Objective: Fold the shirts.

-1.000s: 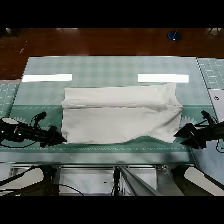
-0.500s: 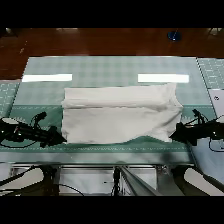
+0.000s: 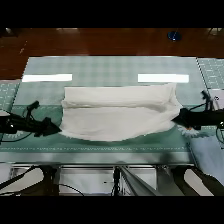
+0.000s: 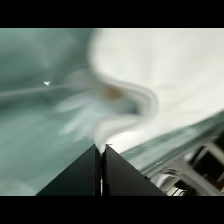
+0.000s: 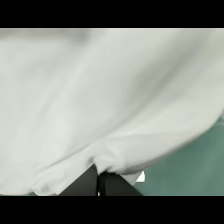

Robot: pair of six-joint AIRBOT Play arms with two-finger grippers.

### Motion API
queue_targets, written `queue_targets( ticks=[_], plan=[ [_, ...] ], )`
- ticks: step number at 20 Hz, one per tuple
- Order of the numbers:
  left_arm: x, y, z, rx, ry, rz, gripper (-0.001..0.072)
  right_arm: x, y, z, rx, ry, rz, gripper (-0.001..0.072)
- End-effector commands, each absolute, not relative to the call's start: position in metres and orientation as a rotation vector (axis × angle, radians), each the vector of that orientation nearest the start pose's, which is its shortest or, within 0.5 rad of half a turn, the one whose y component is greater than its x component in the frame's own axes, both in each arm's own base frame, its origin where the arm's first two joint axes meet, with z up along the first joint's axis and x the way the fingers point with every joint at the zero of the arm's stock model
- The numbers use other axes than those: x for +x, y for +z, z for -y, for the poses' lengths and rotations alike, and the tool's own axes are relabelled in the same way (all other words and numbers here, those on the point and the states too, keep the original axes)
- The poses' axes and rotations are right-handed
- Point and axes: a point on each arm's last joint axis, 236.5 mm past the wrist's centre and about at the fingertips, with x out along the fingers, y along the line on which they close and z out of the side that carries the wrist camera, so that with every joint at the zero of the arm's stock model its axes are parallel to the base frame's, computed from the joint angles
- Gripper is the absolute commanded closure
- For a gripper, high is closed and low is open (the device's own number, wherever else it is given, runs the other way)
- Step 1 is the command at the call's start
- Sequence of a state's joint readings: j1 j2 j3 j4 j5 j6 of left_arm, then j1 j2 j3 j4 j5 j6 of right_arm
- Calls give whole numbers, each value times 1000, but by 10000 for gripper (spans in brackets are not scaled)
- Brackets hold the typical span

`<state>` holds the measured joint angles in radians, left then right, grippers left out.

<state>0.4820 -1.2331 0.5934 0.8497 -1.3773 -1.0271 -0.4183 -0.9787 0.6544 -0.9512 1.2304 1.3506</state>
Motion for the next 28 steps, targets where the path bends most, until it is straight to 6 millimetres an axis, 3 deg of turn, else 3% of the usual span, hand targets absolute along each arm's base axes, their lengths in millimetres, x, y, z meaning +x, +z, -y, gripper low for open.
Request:
queue_targets(
  ticks=[1,2,4,7,10,16,20,25,28],
  plan=[
    [296,24,61,-821,-563,-1219,677,314,60,-9,624,154,-1068,693],
    [314,50,63,-797,-589,-1136,677,329,80,-5,613,154,-999,693],
    [336,80,73,-705,-625,-1071,677,355,106,2,620,141,-879,693],
    [377,97,85,-614,-583,-948,677,373,102,10,650,126,-859,693],
    [399,77,90,-619,-548,-948,677,392,80,15,678,130,-870,693],
    [409,3,88,-719,-513,-1112,676,433,39,27,789,113,-842,693],
    [420,-14,80,-730,-460,-1107,676,452,20,32,803,105,-861,693],
    [440,-26,63,-721,-372,-1055,676,492,10,12,731,126,-842,693],
    [448,-34,55,-719,-327,-1034,675,496,-13,3,694,121,-880,693]
  ],
)
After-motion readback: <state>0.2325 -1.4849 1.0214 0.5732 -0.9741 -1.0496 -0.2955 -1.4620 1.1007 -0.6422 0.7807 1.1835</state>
